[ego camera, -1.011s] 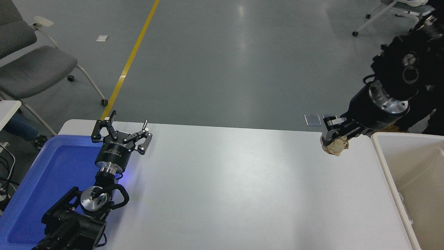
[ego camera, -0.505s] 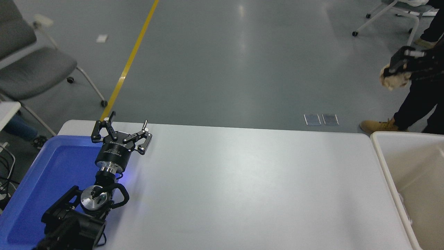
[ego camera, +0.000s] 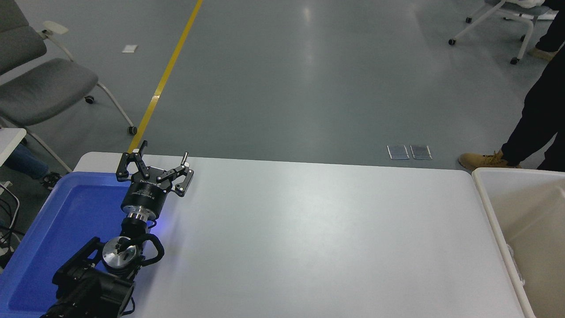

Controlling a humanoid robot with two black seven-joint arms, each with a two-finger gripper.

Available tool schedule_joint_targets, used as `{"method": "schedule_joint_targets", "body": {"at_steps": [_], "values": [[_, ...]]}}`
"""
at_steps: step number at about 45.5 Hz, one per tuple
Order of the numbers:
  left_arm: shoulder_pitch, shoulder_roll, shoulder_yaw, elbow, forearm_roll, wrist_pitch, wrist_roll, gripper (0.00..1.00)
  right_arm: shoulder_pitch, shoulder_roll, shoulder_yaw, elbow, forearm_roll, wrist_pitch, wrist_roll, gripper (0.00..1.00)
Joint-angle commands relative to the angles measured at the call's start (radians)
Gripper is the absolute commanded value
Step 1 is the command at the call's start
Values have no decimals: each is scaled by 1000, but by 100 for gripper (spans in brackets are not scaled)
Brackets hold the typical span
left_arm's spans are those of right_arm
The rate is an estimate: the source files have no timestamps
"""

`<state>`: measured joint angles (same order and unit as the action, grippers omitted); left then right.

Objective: Pick up paper ball place in dustbin

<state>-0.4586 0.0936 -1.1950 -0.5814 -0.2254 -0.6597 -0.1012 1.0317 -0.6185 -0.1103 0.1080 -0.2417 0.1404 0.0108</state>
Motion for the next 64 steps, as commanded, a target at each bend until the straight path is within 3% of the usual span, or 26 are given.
{"method": "schedule_joint_targets", "body": {"at_steps": [1,16,31,32,33,34,64], "values": [[0,0,0,0,0,0,0,99,-274,196,276,-179,30,-136,0,0],[0,0,0,0,0,2,0,99,-412,287,317,-179,219,-211,0,0],[0,0,0,0,0,2,0,99,-438,287,342,-177,233,-211,1,2],[0,0,0,0,0,2,0,99,-438,287,342,-177,233,-203,3,21],[0,0,0,0,0,2,0,99,-438,286,342,-177,233,-205,4,66],[0,0,0,0,0,2,0,99,-438,284,342,-177,233,-200,4,100],[0,0,0,0,0,0,0,99,-427,263,331,-177,233,-199,9,100]]}}
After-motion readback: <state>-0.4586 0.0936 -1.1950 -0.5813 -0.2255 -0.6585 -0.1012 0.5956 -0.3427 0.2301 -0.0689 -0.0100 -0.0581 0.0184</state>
